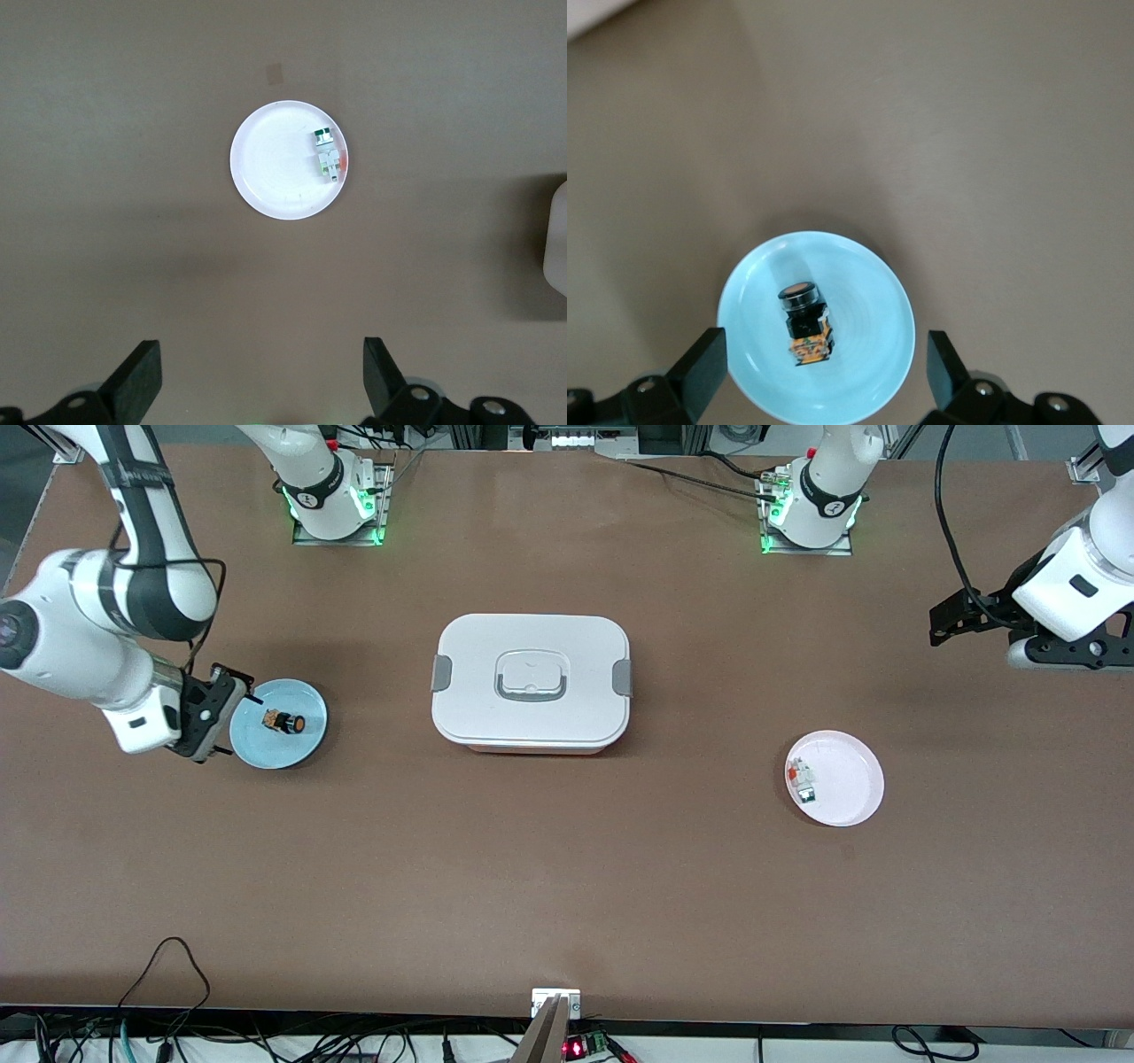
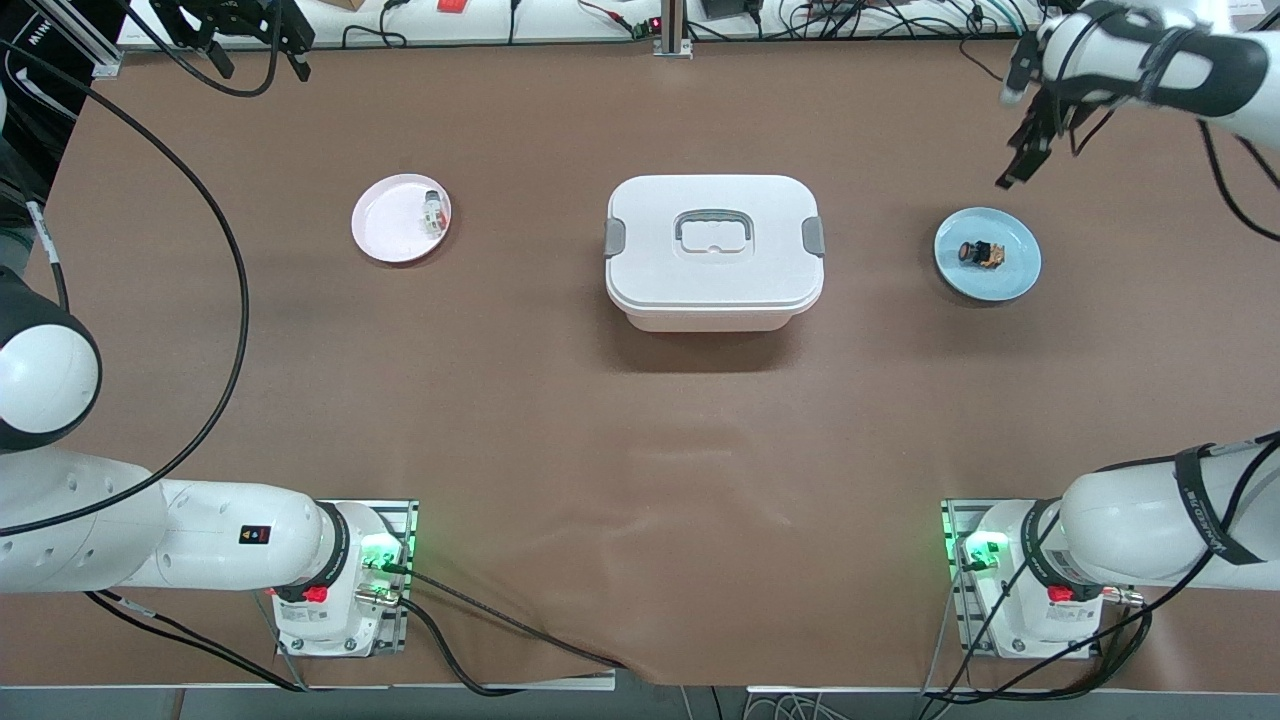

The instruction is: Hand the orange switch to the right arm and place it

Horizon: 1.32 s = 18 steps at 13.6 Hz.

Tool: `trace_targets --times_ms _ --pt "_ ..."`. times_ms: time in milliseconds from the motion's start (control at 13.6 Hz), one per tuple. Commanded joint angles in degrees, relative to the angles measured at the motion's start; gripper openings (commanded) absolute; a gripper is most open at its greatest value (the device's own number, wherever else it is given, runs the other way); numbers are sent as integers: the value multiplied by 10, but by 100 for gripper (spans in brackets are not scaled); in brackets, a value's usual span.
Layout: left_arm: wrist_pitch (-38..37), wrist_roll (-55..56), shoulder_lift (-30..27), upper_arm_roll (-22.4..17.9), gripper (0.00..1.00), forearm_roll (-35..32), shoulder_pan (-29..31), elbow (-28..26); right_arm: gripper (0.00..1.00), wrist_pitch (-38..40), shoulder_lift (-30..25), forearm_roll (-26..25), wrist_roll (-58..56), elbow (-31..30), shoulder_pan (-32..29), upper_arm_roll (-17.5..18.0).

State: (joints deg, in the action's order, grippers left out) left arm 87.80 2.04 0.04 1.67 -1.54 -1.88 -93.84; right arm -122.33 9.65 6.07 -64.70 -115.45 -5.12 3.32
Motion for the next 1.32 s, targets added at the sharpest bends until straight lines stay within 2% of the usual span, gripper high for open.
trace_targets --times_ms 0,294,441,588,735,1103,1250 --pt "-13 10 16 0 100 1 -1 23 100 68 -37 -3 125 29 1 0" --pt "-5 10 26 1 100 3 -3 23 100 123 -102 -9 317 46 30 0" --pt "-4 10 32 1 100 2 -7 23 100 166 -124 -10 374 67 50 0" --pt "-4 10 35 1 100 2 -8 23 100 226 -125 -40 417 122 59 0" --pt "-4 10 35 2 100 2 -8 24 100 267 -123 -47 494 165 60 -1" --pt "-4 10 35 2 100 1 -8 25 100 313 -128 -53 670 214 57 -2" --pt "-4 10 35 2 100 0 -8 24 100 314 -130 -55 731 216 59 -2"
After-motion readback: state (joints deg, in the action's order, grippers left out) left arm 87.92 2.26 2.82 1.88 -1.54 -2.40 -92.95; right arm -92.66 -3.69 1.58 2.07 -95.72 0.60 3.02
